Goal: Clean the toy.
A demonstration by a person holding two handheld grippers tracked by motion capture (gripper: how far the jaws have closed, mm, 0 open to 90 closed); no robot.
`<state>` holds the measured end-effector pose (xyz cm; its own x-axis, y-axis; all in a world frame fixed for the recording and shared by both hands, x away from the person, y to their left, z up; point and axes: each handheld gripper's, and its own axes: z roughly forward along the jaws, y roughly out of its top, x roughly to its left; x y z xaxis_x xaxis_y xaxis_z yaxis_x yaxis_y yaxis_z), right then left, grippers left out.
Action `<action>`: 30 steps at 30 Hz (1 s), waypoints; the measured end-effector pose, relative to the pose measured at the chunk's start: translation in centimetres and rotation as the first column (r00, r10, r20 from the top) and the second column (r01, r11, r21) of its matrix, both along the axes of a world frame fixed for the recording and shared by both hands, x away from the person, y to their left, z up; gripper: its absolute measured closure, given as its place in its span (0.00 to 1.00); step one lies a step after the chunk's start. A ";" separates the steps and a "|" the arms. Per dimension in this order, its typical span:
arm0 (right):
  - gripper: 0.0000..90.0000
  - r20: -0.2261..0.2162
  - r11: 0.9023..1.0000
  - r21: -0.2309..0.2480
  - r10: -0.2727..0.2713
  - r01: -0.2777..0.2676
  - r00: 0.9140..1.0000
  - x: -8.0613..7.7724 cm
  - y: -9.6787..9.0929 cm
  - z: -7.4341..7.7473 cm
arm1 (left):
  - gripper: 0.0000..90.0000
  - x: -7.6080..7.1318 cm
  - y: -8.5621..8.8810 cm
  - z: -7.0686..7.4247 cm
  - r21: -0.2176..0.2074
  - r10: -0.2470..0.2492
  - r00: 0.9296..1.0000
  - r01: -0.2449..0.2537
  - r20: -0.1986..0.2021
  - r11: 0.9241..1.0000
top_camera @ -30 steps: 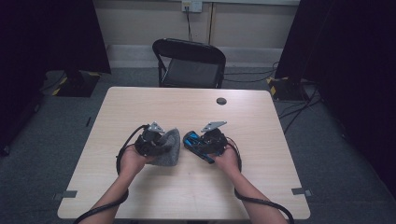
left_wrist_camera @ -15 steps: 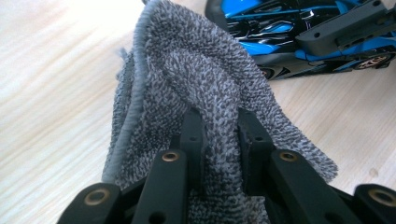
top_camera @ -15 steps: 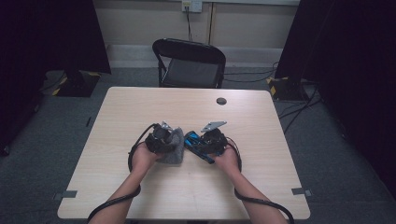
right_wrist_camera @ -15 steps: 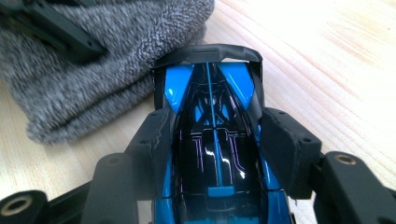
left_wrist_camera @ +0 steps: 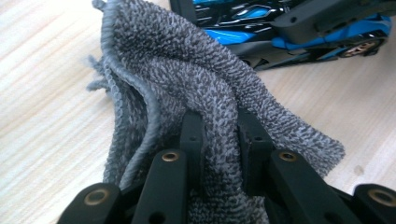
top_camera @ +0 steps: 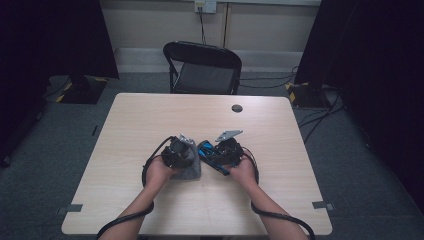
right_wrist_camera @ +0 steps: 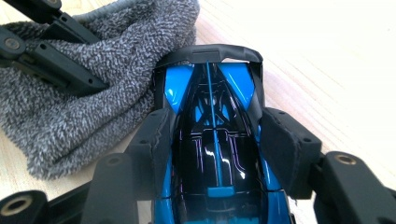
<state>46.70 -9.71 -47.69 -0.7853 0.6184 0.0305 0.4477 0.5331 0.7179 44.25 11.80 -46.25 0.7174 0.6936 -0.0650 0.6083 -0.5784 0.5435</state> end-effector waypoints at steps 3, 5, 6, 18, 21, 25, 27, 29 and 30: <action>0.49 -0.002 1.000 0.000 0.000 0.000 1.000 0.0 0.0 0.0 | 0.84 -0.3 -0.3 0.0 0.002 -0.008 1.000 0.008 -0.004 1.000; 0.49 -0.001 1.000 0.000 0.002 -0.002 1.000 0.0 0.0 0.0 | 0.84 -0.5 -0.6 0.0 -0.002 -0.015 1.000 0.015 -0.008 1.000; 0.49 -0.002 1.000 0.000 0.001 -0.001 1.000 0.0 0.0 0.0 | 0.84 -0.6 -0.7 0.0 0.002 -0.021 1.000 0.021 -0.009 1.000; 0.49 -0.003 1.000 -0.001 0.002 -0.002 1.000 0.1 0.1 0.0 | 0.84 -1.6 -2.1 0.0 -0.017 -0.068 0.997 0.067 -0.030 0.998; 0.49 -0.002 1.000 -0.002 0.003 -0.003 1.000 0.1 0.1 0.0 | 0.84 -2.1 -2.6 -0.1 -0.029 -0.088 0.995 0.087 -0.036 0.996; 0.49 -0.001 1.000 0.000 0.002 -0.002 1.000 0.1 0.1 0.0 | 0.84 -2.7 -3.3 -0.1 -0.046 -0.116 0.992 0.114 -0.043 0.992; 0.49 -0.001 1.000 0.000 0.002 -0.002 1.000 0.1 0.1 0.0 | 0.84 -2.9 -3.7 -0.1 -0.043 -0.130 0.991 0.128 -0.045 0.991; 0.49 -0.001 1.000 -0.003 0.003 -0.003 1.000 0.1 0.1 0.0 | 0.84 -3.0 -4.1 -0.1 -0.047 -0.139 0.989 0.136 -0.049 0.990; 0.49 -0.001 1.000 -0.003 0.002 -0.002 1.000 0.1 0.1 0.0 | 0.84 -3.1 -4.2 -0.1 -0.047 -0.143 0.988 0.141 -0.049 0.989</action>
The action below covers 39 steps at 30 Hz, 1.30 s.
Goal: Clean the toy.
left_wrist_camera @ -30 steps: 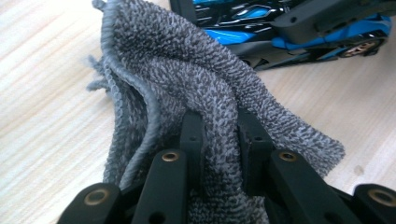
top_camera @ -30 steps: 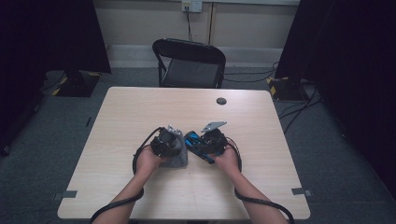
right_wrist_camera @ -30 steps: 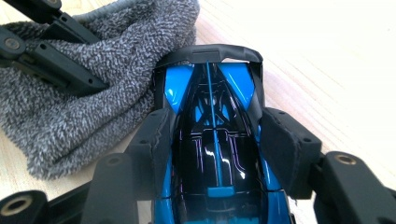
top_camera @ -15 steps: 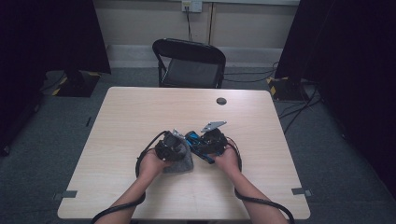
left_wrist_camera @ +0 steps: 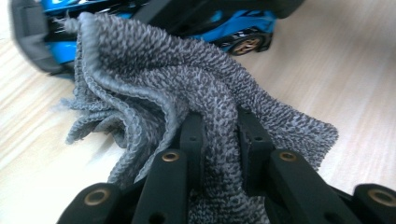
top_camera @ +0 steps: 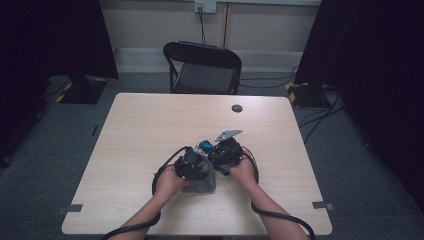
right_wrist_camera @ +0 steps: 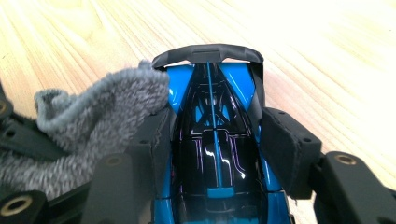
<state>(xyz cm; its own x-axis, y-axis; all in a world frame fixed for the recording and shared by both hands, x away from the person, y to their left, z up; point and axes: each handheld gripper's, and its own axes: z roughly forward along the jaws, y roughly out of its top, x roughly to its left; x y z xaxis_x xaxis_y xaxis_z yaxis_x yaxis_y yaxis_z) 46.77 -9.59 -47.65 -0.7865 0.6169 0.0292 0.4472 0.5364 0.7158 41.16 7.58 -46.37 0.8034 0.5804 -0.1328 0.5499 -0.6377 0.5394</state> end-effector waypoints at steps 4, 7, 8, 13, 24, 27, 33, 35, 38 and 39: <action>0.49 0.000 1.000 0.002 0.000 0.000 1.000 0.0 0.0 0.0 | 0.84 -0.3 -0.4 0.0 -0.008 -0.018 1.000 0.018 -0.003 1.000; 0.49 0.001 1.000 0.002 0.001 -0.001 1.000 0.0 0.0 0.0 | 0.84 -0.7 -0.9 -0.1 -0.029 -0.026 1.000 0.025 -0.014 0.999; 0.49 0.001 1.000 0.002 0.000 0.000 1.000 0.0 0.0 0.0 | 0.84 -0.8 -1.0 -0.1 -0.027 -0.033 0.999 0.033 -0.011 0.999; 0.49 0.001 1.000 0.001 0.000 0.000 1.000 0.0 0.0 0.0 | 0.84 -1.5 -2.0 -0.1 -0.026 -0.077 0.997 0.077 -0.008 0.997; 0.49 0.001 1.000 0.003 0.001 -0.001 1.000 0.0 -0.1 0.0 | 0.84 -2.1 -3.5 -0.2 -0.048 -0.108 0.994 0.108 -0.015 0.993; 0.49 0.001 1.000 0.005 0.000 0.000 1.000 0.0 -0.1 0.0 | 0.84 -2.3 -3.7 -0.2 -0.050 -0.122 0.992 0.121 -0.014 0.991; 0.49 0.003 1.000 0.005 0.002 -0.002 1.000 0.0 -0.1 -0.1 | 0.84 -3.2 -4.4 0.0 -0.063 -0.159 0.987 0.158 -0.016 0.986; 0.49 0.004 1.000 0.007 0.002 -0.002 1.000 -0.1 -0.2 -0.1 | 0.84 -3.5 -4.5 0.2 -0.066 -0.179 0.984 0.178 -0.011 0.982; 0.49 0.001 1.000 0.006 0.003 -0.003 1.000 -0.1 -0.2 -0.1 | 0.84 -3.8 -4.6 0.5 -0.074 -0.195 0.981 0.194 -0.008 0.978; 0.49 0.000 1.000 0.006 0.003 -0.003 1.000 -0.1 -0.2 0.0 | 0.84 -3.9 -4.5 0.7 -0.071 -0.203 0.979 0.202 -0.004 0.977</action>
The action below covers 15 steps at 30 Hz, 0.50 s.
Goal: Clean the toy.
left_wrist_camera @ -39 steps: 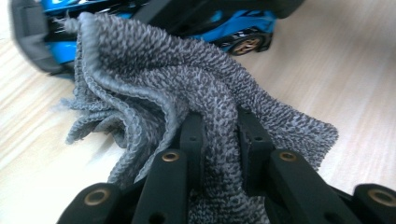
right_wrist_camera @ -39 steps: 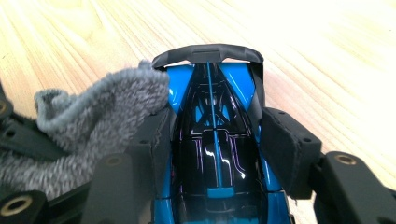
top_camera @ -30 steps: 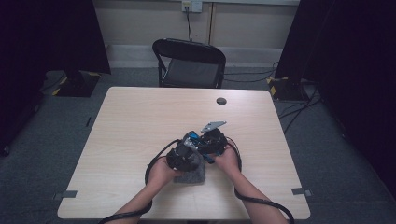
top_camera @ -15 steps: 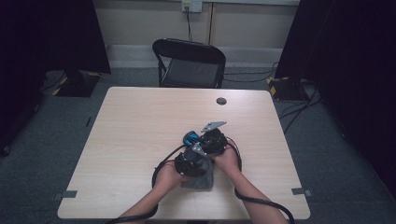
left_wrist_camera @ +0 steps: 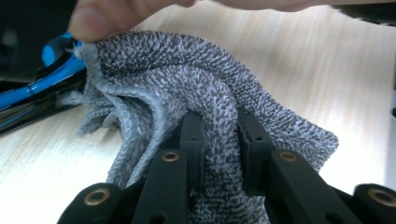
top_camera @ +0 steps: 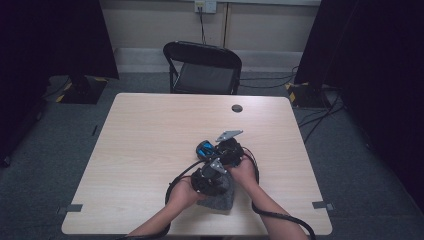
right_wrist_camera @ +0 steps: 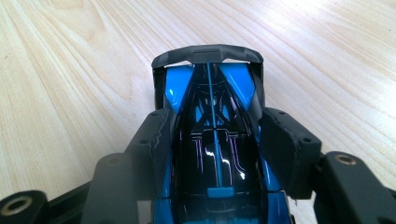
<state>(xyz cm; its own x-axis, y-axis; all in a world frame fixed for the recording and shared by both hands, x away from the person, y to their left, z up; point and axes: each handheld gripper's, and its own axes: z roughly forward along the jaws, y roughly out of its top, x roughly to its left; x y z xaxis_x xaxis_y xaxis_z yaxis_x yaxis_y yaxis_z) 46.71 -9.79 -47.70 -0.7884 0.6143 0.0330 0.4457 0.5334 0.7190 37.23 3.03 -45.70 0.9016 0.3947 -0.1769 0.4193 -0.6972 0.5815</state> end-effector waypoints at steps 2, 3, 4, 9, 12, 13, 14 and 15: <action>0.49 -0.001 1.000 0.000 0.000 0.000 1.000 0.0 0.0 0.0 | 0.84 -0.3 0.1 0.3 -0.009 -0.008 1.000 0.008 0.002 1.000; 0.49 -0.001 1.000 0.002 -0.001 0.001 1.000 0.0 0.0 0.0 | 0.84 -0.3 0.2 0.4 -0.004 -0.014 1.000 0.014 0.004 1.000; 0.49 -0.001 1.000 0.002 -0.001 0.001 1.000 0.0 0.0 0.0 | 0.84 -0.3 0.3 0.5 -0.004 -0.017 1.000 0.017 0.005 1.000; 0.49 -0.003 1.000 0.006 -0.003 0.003 1.000 0.0 0.0 0.0 | 0.84 -0.6 1.3 0.9 -0.017 -0.025 1.000 0.026 0.013 1.000; 0.49 -0.005 1.000 0.010 -0.002 0.002 1.000 0.1 0.0 0.0 | 0.84 -0.8 1.7 1.1 -0.018 -0.030 0.999 0.031 0.019 0.999; 0.49 -0.003 1.000 0.011 -0.001 0.001 1.000 0.1 0.0 -0.1 | 0.84 -0.9 1.9 1.1 -0.019 -0.034 0.999 0.035 0.020 0.999; 0.49 -0.003 1.000 0.011 -0.001 0.001 1.000 0.1 -0.1 -0.1 | 0.84 -1.0 2.0 1.1 -0.023 -0.034 0.999 0.035 0.021 0.999; 0.49 -0.003 1.000 0.013 -0.001 0.001 1.000 0.1 -0.1 -0.1 | 0.84 -1.1 2.0 1.1 -0.021 -0.031 0.999 0.031 0.021 0.999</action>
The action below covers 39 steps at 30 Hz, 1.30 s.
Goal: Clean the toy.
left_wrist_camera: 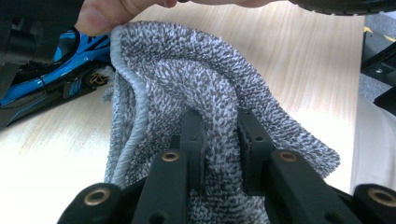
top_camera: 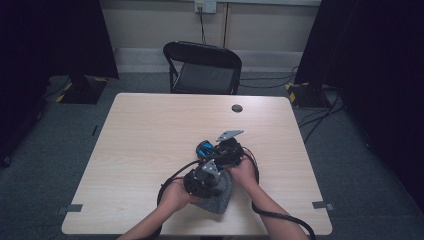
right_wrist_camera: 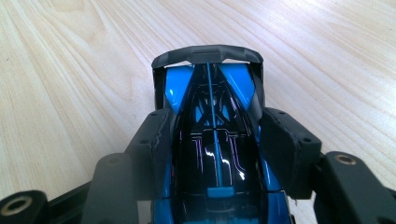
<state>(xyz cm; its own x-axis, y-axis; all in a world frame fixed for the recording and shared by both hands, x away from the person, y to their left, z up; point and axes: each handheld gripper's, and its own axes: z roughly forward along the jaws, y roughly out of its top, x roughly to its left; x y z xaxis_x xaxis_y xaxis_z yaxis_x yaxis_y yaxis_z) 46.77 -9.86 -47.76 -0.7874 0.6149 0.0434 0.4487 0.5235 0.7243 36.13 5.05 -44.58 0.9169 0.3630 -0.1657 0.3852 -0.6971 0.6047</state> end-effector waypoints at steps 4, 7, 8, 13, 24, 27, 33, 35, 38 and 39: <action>0.49 -0.001 1.000 -0.002 0.000 0.000 1.000 0.0 0.0 0.0 | 0.83 -0.2 0.3 -0.1 -0.005 0.001 1.000 -0.001 0.003 1.000; 0.49 -0.003 1.000 0.003 0.003 -0.003 1.000 0.0 -0.2 0.0 | 0.83 -0.4 0.3 -0.3 0.001 0.002 1.000 -0.002 0.001 1.000; 0.49 -0.007 1.000 0.005 0.002 -0.002 1.000 0.0 -0.2 0.0 | 0.83 -0.4 0.3 -0.3 -0.003 0.002 1.000 -0.002 -0.001 1.000; 0.48 -0.013 1.000 0.011 0.001 0.000 1.000 -0.1 -0.6 0.0 | 0.83 -0.5 0.5 -0.4 -0.008 0.000 1.000 0.000 -0.001 1.000; 0.46 -0.027 1.000 0.006 -0.001 0.001 1.000 -0.1 -0.7 0.0 | 0.83 -0.5 0.7 -0.3 -0.018 0.001 1.000 0.000 0.003 1.000; 0.46 -0.033 1.000 0.006 0.000 0.000 0.999 -0.1 -0.8 0.1 | 0.83 -0.5 0.8 -0.1 -0.012 0.007 1.000 -0.007 0.013 1.000; 0.33 -0.042 1.000 0.005 -0.021 0.021 0.999 0.1 -1.0 0.2 | 0.83 -0.5 1.1 0.2 -0.025 0.013 1.000 -0.013 0.015 1.000; 0.32 -0.034 1.000 0.018 -0.020 0.020 0.999 0.1 -1.3 0.5 | 0.83 -0.5 1.1 0.3 -0.030 0.014 1.000 -0.013 0.019 0.999; 0.31 -0.023 0.999 0.031 -0.010 0.011 1.000 0.1 -1.6 1.2 | 0.83 -0.5 1.1 0.5 -0.032 0.003 1.000 -0.002 0.023 0.999; 0.30 -0.020 0.999 0.035 -0.006 0.007 1.000 0.1 -1.6 1.4 | 0.83 -0.6 1.0 0.6 -0.034 -0.001 1.000 0.002 0.025 0.999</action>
<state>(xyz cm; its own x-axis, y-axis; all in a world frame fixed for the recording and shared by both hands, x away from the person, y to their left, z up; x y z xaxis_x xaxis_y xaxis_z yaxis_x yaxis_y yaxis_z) 46.84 -11.50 -46.38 -0.7823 0.6177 0.0801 0.4661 0.4952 0.7331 35.56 6.08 -43.99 0.9214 0.3562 -0.1554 0.3689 -0.6762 0.6377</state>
